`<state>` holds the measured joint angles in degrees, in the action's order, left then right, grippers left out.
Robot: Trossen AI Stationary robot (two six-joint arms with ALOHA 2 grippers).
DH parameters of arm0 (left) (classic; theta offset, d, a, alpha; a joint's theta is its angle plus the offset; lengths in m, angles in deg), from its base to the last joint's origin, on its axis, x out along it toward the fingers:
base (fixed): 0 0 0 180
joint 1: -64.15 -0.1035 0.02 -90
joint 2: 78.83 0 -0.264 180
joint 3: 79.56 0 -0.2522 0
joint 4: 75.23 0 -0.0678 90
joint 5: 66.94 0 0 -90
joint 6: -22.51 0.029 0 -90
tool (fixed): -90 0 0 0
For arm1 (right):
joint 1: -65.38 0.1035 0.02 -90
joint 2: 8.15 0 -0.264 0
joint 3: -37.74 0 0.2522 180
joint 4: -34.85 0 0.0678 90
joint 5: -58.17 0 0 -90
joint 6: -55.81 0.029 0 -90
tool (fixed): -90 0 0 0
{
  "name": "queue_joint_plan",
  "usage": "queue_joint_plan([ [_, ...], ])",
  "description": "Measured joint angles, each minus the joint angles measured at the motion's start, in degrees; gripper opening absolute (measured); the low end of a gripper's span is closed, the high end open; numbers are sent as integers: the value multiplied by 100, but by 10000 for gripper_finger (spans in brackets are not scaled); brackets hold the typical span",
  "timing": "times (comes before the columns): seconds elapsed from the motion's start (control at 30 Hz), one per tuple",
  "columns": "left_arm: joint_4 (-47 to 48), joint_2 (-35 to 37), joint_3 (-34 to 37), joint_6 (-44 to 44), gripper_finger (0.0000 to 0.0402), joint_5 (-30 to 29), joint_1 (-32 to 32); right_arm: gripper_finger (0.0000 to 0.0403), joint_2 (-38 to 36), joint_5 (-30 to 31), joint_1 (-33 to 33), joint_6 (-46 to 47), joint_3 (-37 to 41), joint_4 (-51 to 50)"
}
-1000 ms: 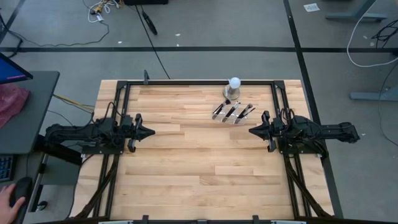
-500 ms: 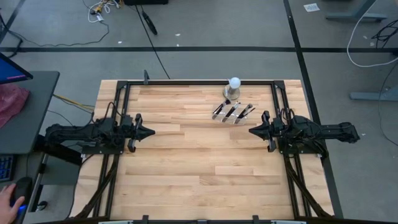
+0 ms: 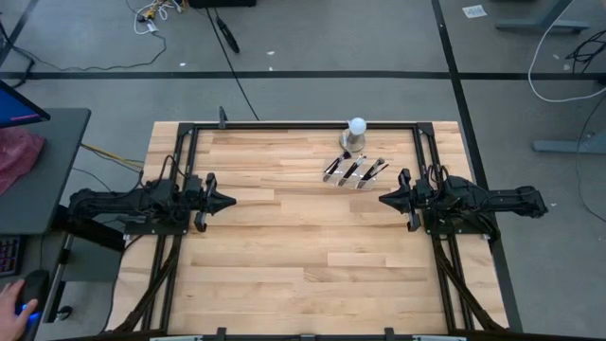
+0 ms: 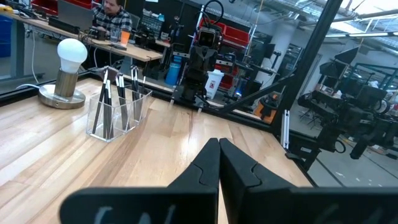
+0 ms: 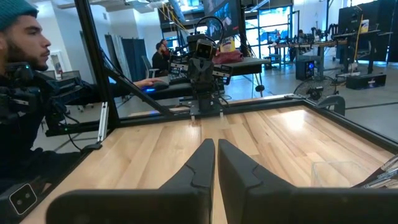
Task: Put items in baskets/containers
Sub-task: Return to Home Position
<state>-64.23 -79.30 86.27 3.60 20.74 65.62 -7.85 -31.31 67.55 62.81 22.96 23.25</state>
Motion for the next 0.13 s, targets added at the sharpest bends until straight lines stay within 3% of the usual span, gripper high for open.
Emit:
queue_joint_plan([
  [0.13, 1, 0, 1, 0, 3, 1, 0, 24, 0, 0, 1, 0, 0, 1],
])
